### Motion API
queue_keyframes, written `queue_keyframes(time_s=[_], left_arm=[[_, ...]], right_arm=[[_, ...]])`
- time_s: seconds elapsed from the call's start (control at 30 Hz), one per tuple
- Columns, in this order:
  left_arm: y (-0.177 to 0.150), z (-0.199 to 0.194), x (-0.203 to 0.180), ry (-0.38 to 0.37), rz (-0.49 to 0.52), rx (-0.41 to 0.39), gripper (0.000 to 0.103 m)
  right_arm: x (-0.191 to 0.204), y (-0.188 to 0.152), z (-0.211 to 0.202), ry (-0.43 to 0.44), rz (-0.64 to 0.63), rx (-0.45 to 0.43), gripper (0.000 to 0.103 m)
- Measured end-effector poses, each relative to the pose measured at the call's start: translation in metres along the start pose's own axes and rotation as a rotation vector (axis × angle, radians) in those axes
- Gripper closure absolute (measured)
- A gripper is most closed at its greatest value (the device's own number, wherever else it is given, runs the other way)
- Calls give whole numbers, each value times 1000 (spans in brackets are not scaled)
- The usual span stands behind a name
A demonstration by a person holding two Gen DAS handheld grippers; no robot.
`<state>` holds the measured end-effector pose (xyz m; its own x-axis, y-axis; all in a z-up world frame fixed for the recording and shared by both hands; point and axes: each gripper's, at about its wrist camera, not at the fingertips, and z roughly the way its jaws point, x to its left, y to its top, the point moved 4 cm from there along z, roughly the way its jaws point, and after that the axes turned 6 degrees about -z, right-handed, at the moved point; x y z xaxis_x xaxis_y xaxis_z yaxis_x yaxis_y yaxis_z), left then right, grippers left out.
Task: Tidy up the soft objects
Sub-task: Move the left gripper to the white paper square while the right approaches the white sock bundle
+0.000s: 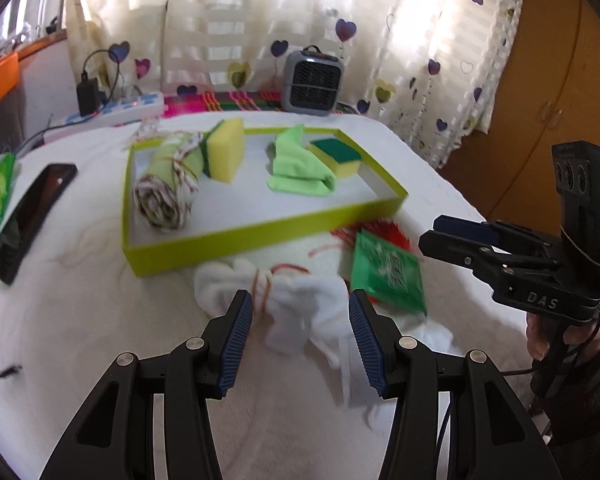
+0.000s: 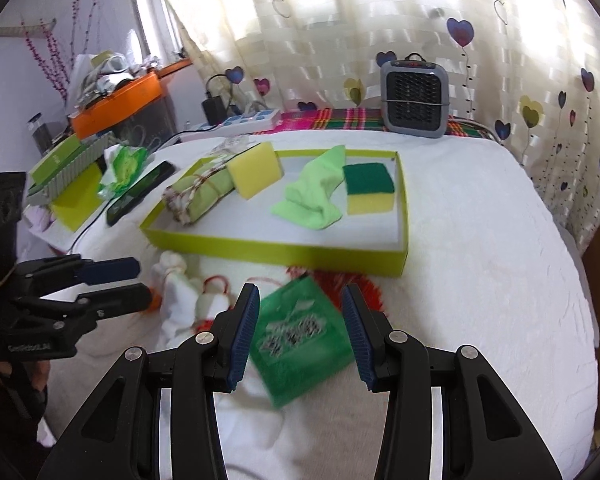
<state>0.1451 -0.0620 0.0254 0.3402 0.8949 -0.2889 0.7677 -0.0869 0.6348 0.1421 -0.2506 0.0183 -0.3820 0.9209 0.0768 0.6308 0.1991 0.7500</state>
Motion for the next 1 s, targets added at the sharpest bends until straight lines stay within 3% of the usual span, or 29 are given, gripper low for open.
queue_keyframes(time_s=[0.4, 0.5, 1.0], left_arm=[[-36, 3, -28, -99, 49, 87, 52], [-40, 7, -33, -109, 47, 99, 47], [-44, 22, -37, -64, 19, 119, 47]], right_arm=[[21, -36, -6, 88, -12, 34, 59], [22, -40, -9, 84, -5, 31, 59], [18, -51, -11, 85, 21, 31, 59]])
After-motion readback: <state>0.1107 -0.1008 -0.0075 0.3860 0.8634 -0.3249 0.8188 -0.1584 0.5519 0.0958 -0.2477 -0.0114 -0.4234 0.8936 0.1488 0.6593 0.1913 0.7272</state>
